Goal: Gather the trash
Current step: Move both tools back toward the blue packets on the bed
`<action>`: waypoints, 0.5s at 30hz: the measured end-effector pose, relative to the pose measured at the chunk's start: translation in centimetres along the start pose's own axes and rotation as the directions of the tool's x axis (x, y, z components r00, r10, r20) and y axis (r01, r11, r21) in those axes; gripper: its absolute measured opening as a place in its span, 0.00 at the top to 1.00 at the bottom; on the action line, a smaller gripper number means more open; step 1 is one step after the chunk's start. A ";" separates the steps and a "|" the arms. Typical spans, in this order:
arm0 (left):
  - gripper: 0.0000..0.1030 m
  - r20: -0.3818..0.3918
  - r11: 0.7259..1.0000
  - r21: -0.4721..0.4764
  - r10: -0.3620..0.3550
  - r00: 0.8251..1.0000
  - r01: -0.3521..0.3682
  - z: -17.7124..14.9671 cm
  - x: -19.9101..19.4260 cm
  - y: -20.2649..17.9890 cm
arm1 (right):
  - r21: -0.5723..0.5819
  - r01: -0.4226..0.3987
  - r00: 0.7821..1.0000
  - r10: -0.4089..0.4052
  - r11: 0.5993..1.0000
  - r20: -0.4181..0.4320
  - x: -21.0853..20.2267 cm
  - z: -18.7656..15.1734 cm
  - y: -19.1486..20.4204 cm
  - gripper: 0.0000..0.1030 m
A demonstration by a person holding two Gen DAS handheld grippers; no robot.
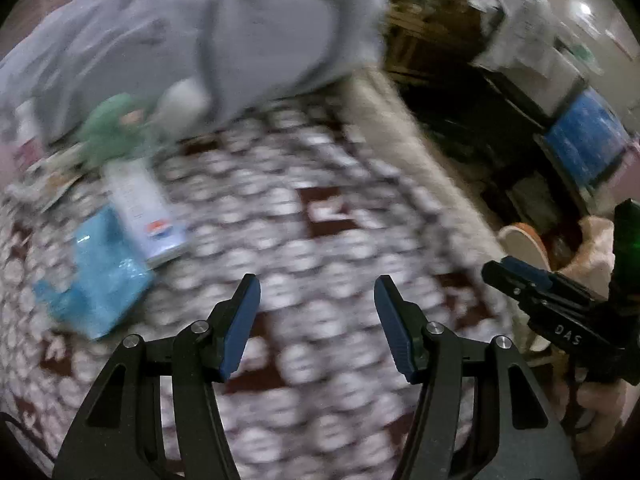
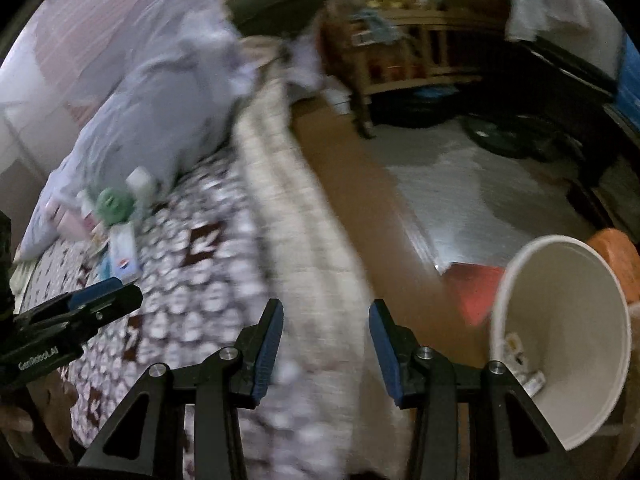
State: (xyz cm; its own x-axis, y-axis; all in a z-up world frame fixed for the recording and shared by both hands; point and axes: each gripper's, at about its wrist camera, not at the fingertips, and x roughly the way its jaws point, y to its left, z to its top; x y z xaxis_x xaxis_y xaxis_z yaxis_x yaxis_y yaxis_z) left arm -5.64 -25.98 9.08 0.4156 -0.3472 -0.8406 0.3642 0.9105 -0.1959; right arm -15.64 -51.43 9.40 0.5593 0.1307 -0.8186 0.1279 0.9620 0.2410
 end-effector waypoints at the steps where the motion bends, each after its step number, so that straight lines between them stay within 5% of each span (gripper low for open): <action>1: 0.44 0.002 1.000 -0.014 0.012 1.000 -0.012 -0.2 -0.4 1.0 | -0.019 0.000 1.000 0.000 1.000 -0.004 0.5 0.1 1.2 0.55; 3: 0.44 0.005 0.998 -0.052 0.043 0.999 -0.043 -0.5 -1.3 3.7 | -0.059 -0.001 1.000 0.001 0.998 0.006 1.0 0.3 3.4 0.45; 10: 0.44 -0.016 0.977 -0.172 0.129 0.992 -0.130 -3.1 -3.9 11.8 | -0.136 -0.105 0.994 0.101 0.985 -0.034 2.7 1.0 9.1 0.45; 15: 0.44 -0.127 0.940 -0.224 0.235 0.964 -0.258 -5.9 -3.1 17.1 | -0.185 -0.141 0.990 0.132 0.973 -0.058 3.6 0.9 12.2 0.45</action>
State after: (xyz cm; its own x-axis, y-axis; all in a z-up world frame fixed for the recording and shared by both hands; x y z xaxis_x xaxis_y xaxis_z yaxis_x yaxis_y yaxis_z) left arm -5.62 -7.99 5.40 0.3800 -0.0924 -0.9204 0.0478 0.9956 -0.0802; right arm -11.31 -39.45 9.83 0.5232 0.2702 -0.8082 -0.1059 0.9617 0.2530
